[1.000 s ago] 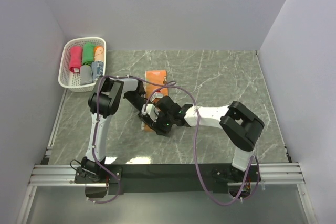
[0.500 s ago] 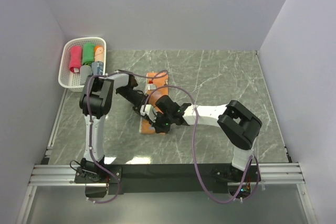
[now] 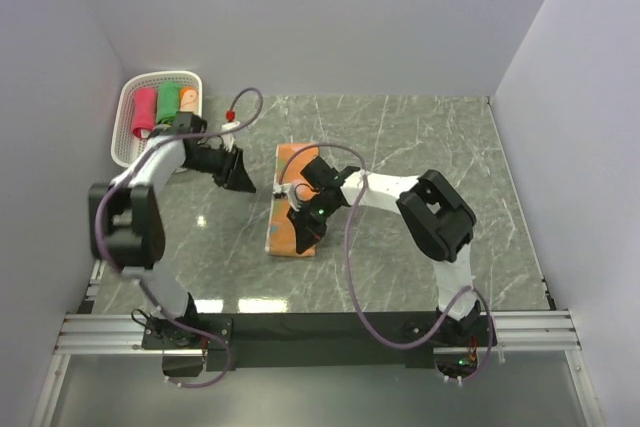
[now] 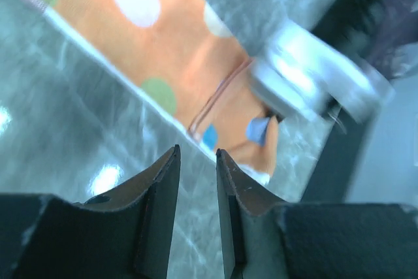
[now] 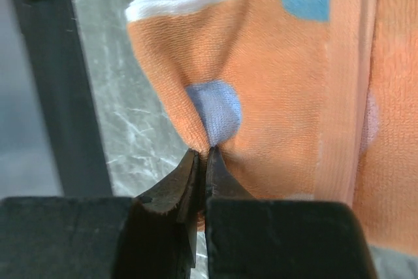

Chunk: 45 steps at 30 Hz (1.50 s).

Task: Roll the towels
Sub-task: Roll the towel

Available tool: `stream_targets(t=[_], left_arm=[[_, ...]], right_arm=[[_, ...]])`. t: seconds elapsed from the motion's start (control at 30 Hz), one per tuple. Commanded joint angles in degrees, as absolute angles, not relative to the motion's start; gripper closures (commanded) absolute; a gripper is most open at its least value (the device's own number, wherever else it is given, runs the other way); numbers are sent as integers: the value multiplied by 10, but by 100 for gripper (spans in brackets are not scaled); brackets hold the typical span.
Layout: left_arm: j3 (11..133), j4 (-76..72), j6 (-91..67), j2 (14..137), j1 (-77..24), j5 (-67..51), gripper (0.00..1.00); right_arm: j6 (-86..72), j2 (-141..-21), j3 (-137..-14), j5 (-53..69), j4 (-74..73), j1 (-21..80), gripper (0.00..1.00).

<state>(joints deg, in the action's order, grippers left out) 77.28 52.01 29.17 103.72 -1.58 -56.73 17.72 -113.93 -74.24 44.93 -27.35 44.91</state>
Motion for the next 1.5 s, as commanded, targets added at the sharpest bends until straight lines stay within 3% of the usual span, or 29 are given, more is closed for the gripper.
stream_targets(t=[0.0, 0.27, 0.53, 0.8, 1.3, 1.4, 1.47], left_arm=[[654, 373, 243, 893, -19, -481, 65], [406, 288, 381, 644, -53, -357, 63], [301, 229, 466, 513, -292, -301, 50], [285, 121, 488, 613, -444, -205, 54], [271, 44, 516, 763, -468, -131, 60], [274, 83, 513, 777, -468, -140, 75], [298, 125, 512, 791, -468, -171, 88]], right_arm=[[159, -1180, -780, 571, -352, 426, 100], [157, -1286, -854, 655, -445, 400, 100], [157, -1359, -903, 674, -493, 387, 100], [160, -1376, -918, 689, -511, 381, 100], [184, -1377, -924, 706, -536, 378, 100], [202, -1378, -933, 701, -568, 378, 100], [214, -1369, -945, 696, -585, 373, 92]])
